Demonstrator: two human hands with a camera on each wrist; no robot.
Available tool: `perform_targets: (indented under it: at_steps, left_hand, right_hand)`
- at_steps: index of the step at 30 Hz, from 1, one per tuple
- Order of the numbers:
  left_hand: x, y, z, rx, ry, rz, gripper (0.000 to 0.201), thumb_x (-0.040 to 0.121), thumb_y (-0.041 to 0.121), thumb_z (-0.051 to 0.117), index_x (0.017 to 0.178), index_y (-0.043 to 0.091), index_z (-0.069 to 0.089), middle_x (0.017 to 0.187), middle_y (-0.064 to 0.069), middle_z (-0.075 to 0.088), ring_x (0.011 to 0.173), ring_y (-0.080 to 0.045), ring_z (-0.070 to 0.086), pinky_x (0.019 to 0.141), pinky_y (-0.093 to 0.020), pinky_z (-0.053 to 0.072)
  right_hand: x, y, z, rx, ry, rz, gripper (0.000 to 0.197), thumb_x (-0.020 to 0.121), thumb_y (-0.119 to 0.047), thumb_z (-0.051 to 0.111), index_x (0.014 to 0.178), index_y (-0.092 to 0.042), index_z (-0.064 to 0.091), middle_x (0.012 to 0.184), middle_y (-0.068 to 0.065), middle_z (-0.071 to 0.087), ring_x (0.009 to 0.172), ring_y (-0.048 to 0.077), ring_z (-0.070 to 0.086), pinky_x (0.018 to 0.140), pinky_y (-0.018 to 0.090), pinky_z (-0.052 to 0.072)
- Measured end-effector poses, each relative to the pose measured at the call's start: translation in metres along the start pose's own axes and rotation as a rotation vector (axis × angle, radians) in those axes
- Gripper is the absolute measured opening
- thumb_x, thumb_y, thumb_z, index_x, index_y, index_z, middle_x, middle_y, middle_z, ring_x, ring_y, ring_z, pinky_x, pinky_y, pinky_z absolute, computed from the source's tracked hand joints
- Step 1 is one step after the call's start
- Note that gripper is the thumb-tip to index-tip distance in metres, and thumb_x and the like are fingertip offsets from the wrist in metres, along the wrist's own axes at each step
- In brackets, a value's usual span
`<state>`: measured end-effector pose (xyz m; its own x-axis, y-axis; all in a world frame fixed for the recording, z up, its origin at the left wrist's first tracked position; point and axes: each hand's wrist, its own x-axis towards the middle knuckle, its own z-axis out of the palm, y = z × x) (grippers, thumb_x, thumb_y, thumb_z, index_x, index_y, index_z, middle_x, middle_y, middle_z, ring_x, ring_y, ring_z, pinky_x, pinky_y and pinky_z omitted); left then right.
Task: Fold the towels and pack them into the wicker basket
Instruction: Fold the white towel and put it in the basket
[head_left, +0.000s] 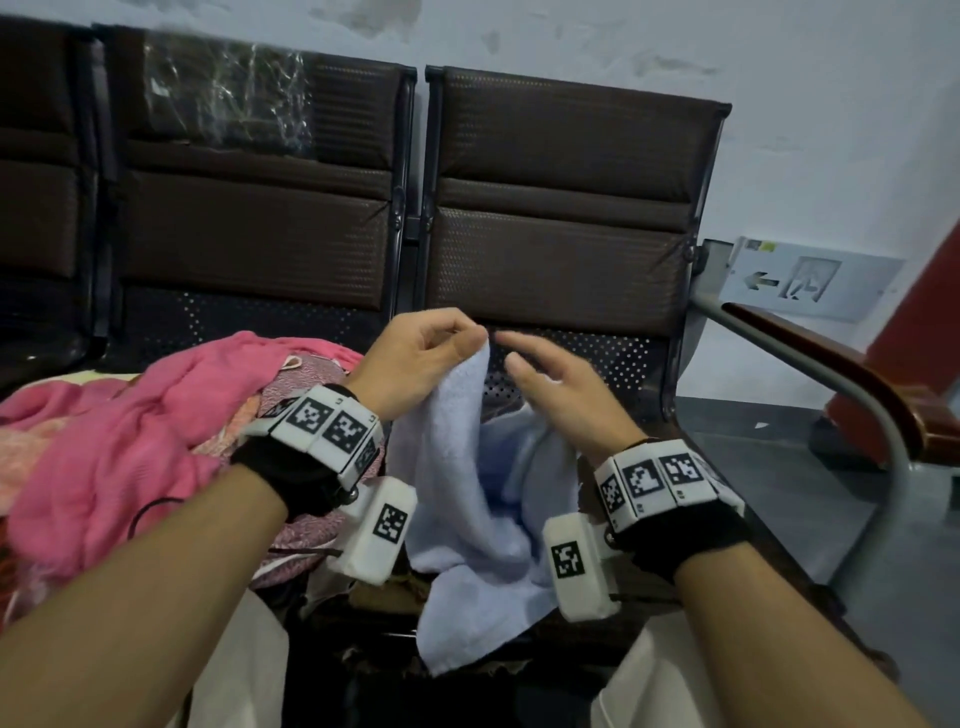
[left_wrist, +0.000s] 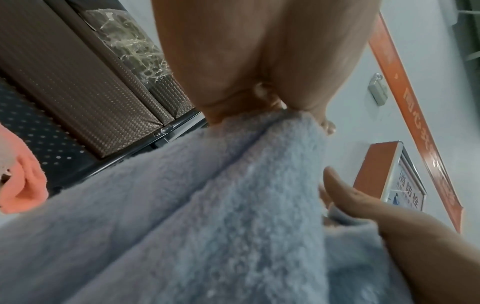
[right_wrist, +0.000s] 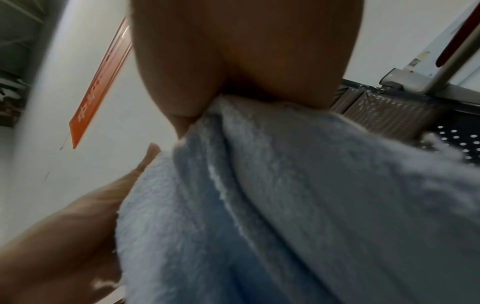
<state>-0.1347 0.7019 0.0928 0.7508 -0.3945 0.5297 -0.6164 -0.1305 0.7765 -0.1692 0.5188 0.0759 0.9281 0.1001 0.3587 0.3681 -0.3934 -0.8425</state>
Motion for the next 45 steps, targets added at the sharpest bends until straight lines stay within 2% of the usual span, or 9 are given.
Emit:
perform_targets:
  at_steps: [4, 8, 13, 20, 24, 27, 34, 40, 45]
  left_hand:
    - [0.000, -0.005, -0.005, -0.032, 0.021, -0.025, 0.017, 0.080, 0.040, 0.061, 0.075, 0.025, 0.068, 0.065, 0.015, 0.066, 0.066, 0.007, 0.057, 0.063, -0.006, 0.042]
    - [-0.001, -0.009, -0.011, -0.045, -0.015, -0.022, 0.017, 0.078, 0.043, 0.063, 0.075, 0.027, 0.070, 0.067, 0.013, 0.067, 0.066, 0.006, 0.058, 0.062, -0.007, 0.044]
    - [-0.002, -0.015, -0.022, -0.043, -0.027, -0.047, 0.012, 0.071, 0.037, 0.070, 0.072, 0.026, 0.069, 0.067, 0.012, 0.068, 0.064, 0.005, 0.058, 0.058, -0.010, 0.045]
    - [-0.014, -0.021, -0.020, 0.227, -0.388, -0.248, 0.015, 0.084, 0.037, 0.065, 0.084, 0.024, 0.071, 0.077, 0.003, 0.071, 0.071, -0.005, 0.063, 0.066, -0.027, 0.052]
    - [-0.012, -0.020, -0.016, 0.387, -0.270, -0.304, 0.029, 0.093, 0.028, 0.053, 0.085, 0.001, 0.063, 0.078, -0.020, 0.061, 0.069, -0.017, 0.052, 0.068, -0.042, 0.047]
    - [-0.009, -0.014, -0.015, 0.265, -0.072, -0.307, 0.031, 0.094, 0.024, 0.053, 0.067, 0.009, 0.050, 0.066, -0.005, 0.045, 0.062, -0.012, 0.042, 0.059, -0.029, 0.035]
    - [-0.005, -0.010, -0.011, -0.087, 0.261, -0.479, 0.037, 0.086, 0.038, 0.064, 0.072, 0.004, 0.064, 0.073, -0.011, 0.054, 0.069, -0.020, 0.049, 0.067, -0.033, 0.041]
    - [0.000, -0.009, -0.009, -0.472, 0.364, -0.603, 0.032, 0.081, 0.032, 0.071, 0.098, 0.005, 0.069, 0.078, -0.002, 0.069, 0.075, -0.014, 0.064, 0.069, -0.027, 0.052]
    - [0.002, -0.007, -0.013, -0.705, 0.424, -0.558, 0.031, 0.082, 0.016, 0.070, 0.110, 0.002, 0.066, 0.086, -0.005, 0.070, 0.076, -0.013, 0.066, 0.066, -0.022, 0.056]
  right_hand:
    - [-0.004, -0.003, 0.010, -0.015, -0.211, 0.033, 0.027, 0.093, -0.021, 0.058, 0.120, -0.020, 0.064, 0.116, -0.009, 0.067, 0.107, -0.002, 0.060, 0.094, 0.014, 0.044]
    - [-0.006, -0.008, 0.014, -0.038, -0.247, 0.056, 0.014, 0.091, -0.017, 0.062, 0.097, -0.007, 0.070, 0.084, -0.006, 0.069, 0.075, 0.000, 0.061, 0.078, 0.019, 0.047]
    - [-0.001, -0.014, 0.006, 0.042, 0.071, 0.095, 0.020, 0.087, -0.017, 0.065, 0.067, -0.013, 0.065, 0.068, 0.002, 0.061, 0.069, 0.011, 0.055, 0.073, 0.031, 0.046]
    - [-0.002, -0.022, -0.012, 0.390, 0.349, 0.111, 0.025, 0.089, -0.015, 0.059, 0.064, -0.015, 0.058, 0.068, 0.008, 0.049, 0.067, 0.019, 0.046, 0.065, 0.032, 0.040]
    - [-0.004, -0.020, -0.018, 0.381, 0.427, 0.134, 0.024, 0.090, -0.016, 0.060, 0.067, -0.014, 0.062, 0.067, 0.005, 0.057, 0.066, 0.016, 0.053, 0.064, 0.030, 0.046]
    - [-0.001, -0.009, -0.023, 0.313, 0.507, 0.196, 0.019, 0.091, -0.018, 0.060, 0.075, -0.008, 0.065, 0.073, 0.009, 0.061, 0.071, 0.018, 0.056, 0.068, 0.032, 0.048]
    - [0.001, 0.010, -0.015, 0.223, 0.373, 0.334, 0.024, 0.083, -0.007, 0.070, 0.107, -0.006, 0.065, 0.079, -0.001, 0.069, 0.068, 0.006, 0.065, 0.061, 0.016, 0.050]
    - [0.003, 0.002, -0.009, 0.313, 0.342, 0.265, 0.015, 0.083, -0.002, 0.067, 0.089, -0.014, 0.071, 0.086, 0.002, 0.071, 0.083, 0.015, 0.067, 0.077, 0.027, 0.053]
    - [0.007, -0.009, -0.006, 0.242, 0.473, 0.116, 0.027, 0.081, 0.006, 0.063, 0.080, -0.020, 0.073, 0.097, -0.008, 0.067, 0.090, 0.008, 0.063, 0.077, 0.020, 0.051]
